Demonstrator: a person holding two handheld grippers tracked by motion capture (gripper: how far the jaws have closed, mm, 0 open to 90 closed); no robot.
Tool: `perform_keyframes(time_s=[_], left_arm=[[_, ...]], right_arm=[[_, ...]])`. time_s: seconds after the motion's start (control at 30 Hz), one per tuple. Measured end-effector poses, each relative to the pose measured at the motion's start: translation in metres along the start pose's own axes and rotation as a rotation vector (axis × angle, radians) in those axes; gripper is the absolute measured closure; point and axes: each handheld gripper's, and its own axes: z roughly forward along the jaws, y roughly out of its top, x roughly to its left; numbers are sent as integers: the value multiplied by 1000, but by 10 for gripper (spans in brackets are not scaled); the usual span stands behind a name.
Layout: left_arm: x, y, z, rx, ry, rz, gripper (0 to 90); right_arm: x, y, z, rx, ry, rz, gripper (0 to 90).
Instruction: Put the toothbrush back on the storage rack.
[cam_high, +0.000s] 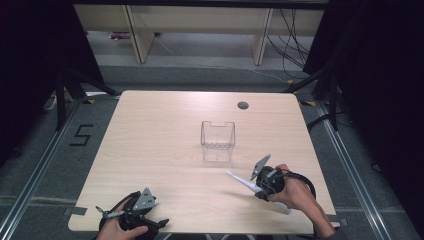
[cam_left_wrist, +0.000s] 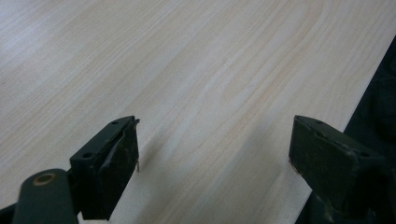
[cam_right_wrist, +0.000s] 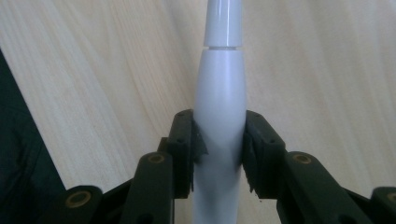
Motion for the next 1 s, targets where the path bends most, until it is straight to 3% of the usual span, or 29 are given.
perform_keyframes(time_s=[0.13, 0.2, 0.23, 0.37, 0.4, 0.47, 0.53, 0.67, 0.8, 0.93, 1.0], left_arm=[[0, 0, 0, 1, 0, 1, 153], [0, 0, 0, 1, 0, -2, 153], [0, 0, 0, 1, 0, -3, 153], [0, 0, 0, 1, 0, -2, 153], [0, 0, 0, 1, 0, -2, 153], [0, 0, 0, 1, 0, -2, 153], [0, 0, 0, 2, 0, -4, 153], [0, 0, 0, 3, -1, 1, 153], [0, 0, 0, 3, -2, -1, 152], [1, 0, 0, 3, 1, -1, 153], [1, 0, 0, 2, 2, -1, 152]], right_arm=[[-7, -11, -16, -111, -15, 46, 669], [-11, -15, -22, -155, -27, 39, 669], [-10, -17, -25, -161, -23, 74, 669], [-17, -21, -36, -248, -45, 74, 669], [-16, -22, -38, -254, -73, 117, 669], [-21, -23, -39, -294, -70, 93, 669], [-22, -23, -42, -318, -72, 119, 669], [-26, -21, -43, -367, -86, 117, 669], [-32, -20, -44, -435, -100, 143, 669], [-36, -18, -47, -451, -91, 177, 669], [-37, -16, -46, -485, -95, 198, 669]])
